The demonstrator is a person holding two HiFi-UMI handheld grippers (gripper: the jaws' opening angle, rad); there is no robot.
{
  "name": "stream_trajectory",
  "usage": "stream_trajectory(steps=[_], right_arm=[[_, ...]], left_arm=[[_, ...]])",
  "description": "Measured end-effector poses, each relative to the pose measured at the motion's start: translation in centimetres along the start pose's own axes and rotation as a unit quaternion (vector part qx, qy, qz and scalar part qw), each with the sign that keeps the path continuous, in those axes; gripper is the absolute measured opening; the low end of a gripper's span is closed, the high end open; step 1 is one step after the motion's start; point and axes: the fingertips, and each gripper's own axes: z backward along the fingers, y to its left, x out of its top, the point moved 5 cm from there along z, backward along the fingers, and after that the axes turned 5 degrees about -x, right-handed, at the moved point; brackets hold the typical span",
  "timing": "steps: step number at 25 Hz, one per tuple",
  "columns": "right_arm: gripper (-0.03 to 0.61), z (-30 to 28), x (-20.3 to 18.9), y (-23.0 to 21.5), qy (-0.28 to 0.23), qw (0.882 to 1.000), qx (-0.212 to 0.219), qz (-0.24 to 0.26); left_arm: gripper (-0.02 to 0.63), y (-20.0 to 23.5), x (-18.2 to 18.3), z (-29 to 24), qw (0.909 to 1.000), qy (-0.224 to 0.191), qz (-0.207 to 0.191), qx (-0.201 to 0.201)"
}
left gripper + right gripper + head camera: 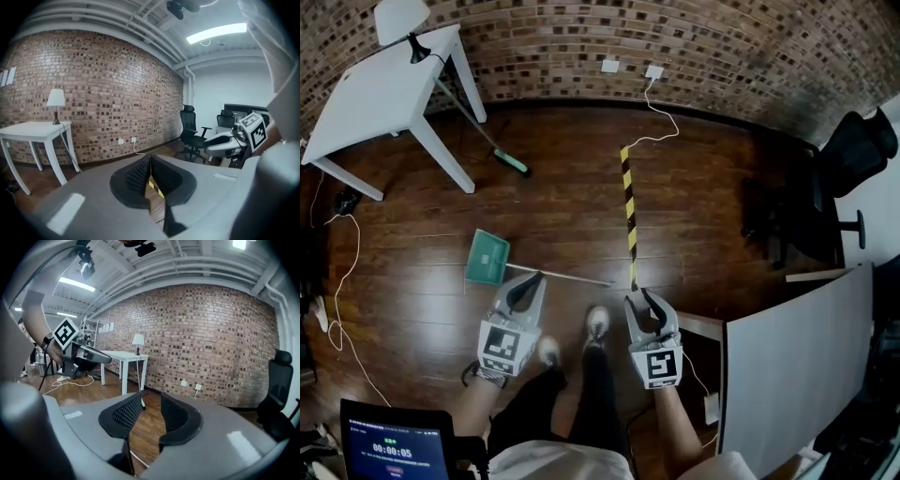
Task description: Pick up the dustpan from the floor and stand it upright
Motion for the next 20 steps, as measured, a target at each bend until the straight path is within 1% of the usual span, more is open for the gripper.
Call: stream_trajectory(steps=[5,7,10,13,16,20], right_arm=[[0.146,-3.5,-10.3,-1.9,0.045,0.999,-0.013,-0.017],[0.146,-4.7,-14.4,-2.4,0.058,0.998,-0.016,-0.023],[0.147,-6.2,-20.0,-3.2,0.073,0.996,-0.034,-0.046],[0.144,-8.0,-24.7,-2.8,0.083,0.994,-0.039,-0.060],[0.143,-9.7,-28.9,-1.6,0.086,0.993,-0.033,-0.068],[0.147,-12.3,-35.2,-1.4,0.086,0.995,-0.008,-0.051]], left_arm=[[0.006,-1.9,-8.7,-6.9,0.9984,0.043,0.029,-0.024],[0.006,-2.7,-12.3,-9.3,0.9972,0.059,0.035,-0.031],[0.006,-3.7,-17.3,-12.6,0.9959,0.074,0.046,-0.027],[0.006,-4.0,-21.4,-14.9,0.9956,0.072,0.058,-0.015],[0.006,-4.1,-24.7,-16.4,0.9961,0.063,0.060,-0.017],[0.006,-3.9,-29.3,-19.7,0.9975,0.046,0.049,-0.024]])
